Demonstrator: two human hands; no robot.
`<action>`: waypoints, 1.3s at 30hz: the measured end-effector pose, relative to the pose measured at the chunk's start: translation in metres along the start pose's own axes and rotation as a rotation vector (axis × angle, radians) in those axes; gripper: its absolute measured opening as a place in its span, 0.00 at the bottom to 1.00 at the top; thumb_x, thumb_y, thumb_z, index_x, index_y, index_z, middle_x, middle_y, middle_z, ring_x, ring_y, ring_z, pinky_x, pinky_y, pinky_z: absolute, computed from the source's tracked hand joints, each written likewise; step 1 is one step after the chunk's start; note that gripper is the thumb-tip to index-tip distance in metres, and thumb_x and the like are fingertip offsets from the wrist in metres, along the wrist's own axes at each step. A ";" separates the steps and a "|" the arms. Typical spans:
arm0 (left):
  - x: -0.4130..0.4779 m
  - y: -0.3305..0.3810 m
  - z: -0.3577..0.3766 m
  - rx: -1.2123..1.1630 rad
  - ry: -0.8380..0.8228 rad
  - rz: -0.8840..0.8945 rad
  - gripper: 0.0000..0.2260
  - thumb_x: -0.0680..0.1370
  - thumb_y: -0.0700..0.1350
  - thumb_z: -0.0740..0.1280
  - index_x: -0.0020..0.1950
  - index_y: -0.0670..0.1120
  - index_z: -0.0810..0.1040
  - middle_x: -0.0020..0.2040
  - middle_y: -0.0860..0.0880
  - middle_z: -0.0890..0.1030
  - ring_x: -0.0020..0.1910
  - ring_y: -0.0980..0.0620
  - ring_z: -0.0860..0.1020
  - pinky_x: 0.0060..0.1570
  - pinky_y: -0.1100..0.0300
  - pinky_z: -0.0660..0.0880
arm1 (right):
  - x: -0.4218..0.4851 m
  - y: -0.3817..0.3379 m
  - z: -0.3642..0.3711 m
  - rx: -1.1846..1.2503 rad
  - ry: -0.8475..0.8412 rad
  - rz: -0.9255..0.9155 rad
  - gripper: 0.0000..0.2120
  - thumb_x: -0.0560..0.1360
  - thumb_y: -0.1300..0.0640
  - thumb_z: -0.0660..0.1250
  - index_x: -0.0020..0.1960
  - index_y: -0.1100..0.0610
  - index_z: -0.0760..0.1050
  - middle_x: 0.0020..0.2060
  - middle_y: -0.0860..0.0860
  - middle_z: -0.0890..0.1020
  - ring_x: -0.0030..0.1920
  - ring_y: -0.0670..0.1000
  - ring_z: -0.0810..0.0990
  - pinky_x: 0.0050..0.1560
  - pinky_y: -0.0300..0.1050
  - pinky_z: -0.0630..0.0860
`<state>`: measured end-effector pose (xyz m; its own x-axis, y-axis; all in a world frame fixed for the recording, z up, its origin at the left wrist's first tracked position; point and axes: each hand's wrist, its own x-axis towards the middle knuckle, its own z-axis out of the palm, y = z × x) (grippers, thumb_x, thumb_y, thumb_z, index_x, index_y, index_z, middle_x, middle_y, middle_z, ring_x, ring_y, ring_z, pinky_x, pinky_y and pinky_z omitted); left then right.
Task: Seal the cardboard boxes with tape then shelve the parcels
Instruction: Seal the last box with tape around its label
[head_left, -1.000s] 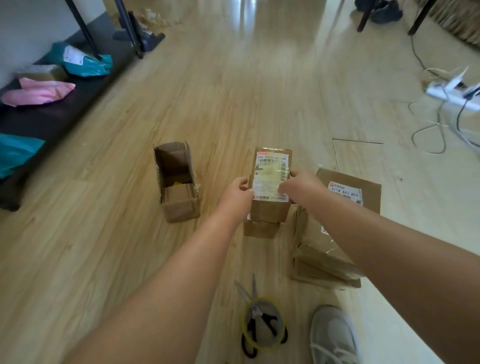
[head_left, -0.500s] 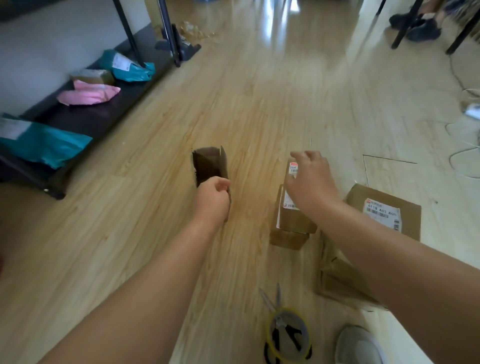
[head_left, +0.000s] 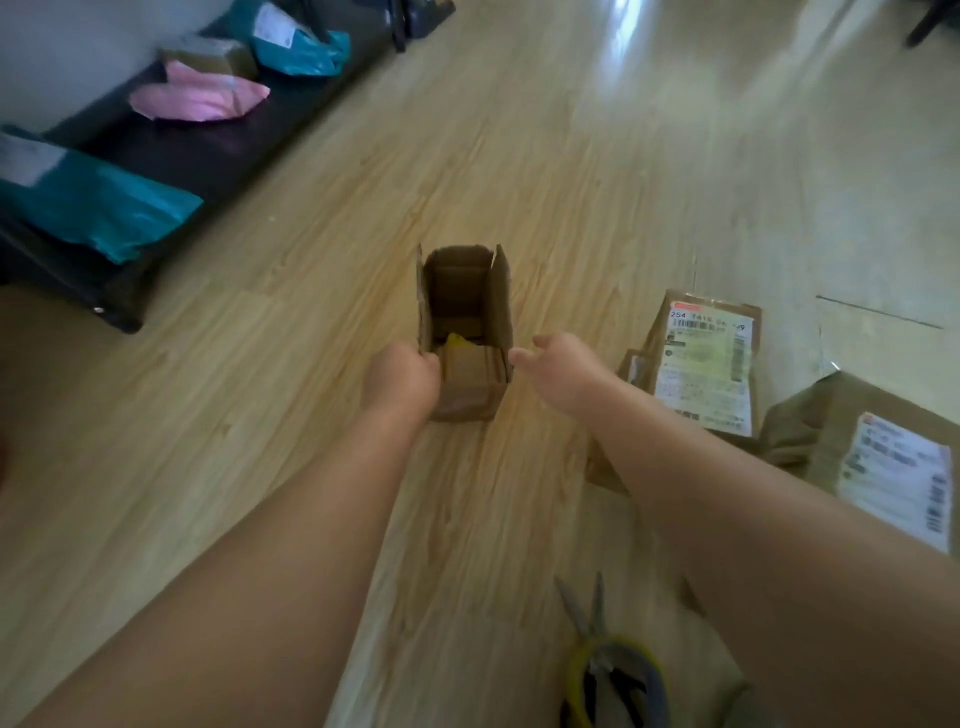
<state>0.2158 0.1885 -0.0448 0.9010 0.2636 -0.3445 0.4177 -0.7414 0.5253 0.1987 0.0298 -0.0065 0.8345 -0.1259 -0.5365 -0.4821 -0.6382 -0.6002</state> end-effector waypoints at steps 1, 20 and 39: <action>0.001 -0.003 0.001 -0.016 0.000 -0.010 0.12 0.82 0.44 0.59 0.56 0.39 0.79 0.50 0.39 0.79 0.42 0.43 0.72 0.34 0.56 0.63 | 0.002 0.000 0.003 0.001 -0.002 0.012 0.26 0.84 0.48 0.59 0.78 0.61 0.62 0.70 0.58 0.73 0.69 0.58 0.73 0.59 0.46 0.70; -0.182 -0.120 -0.018 -0.448 0.034 -0.225 0.14 0.77 0.39 0.64 0.31 0.45 0.68 0.32 0.44 0.70 0.37 0.43 0.74 0.40 0.46 0.74 | -0.118 0.032 0.086 -0.049 -0.039 0.069 0.08 0.81 0.61 0.61 0.56 0.60 0.78 0.42 0.55 0.79 0.42 0.54 0.80 0.39 0.46 0.78; -0.264 -0.165 0.016 -0.712 -0.009 -0.388 0.18 0.81 0.49 0.66 0.71 0.48 0.73 0.61 0.47 0.80 0.57 0.47 0.79 0.59 0.47 0.76 | -0.229 0.105 0.145 0.031 -0.006 0.037 0.23 0.85 0.49 0.57 0.79 0.45 0.60 0.64 0.52 0.79 0.53 0.50 0.80 0.50 0.49 0.80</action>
<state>-0.0933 0.2313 -0.0528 0.6767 0.4146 -0.6084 0.6774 -0.0269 0.7351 -0.0818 0.1017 -0.0323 0.8143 -0.1440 -0.5624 -0.5208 -0.6090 -0.5982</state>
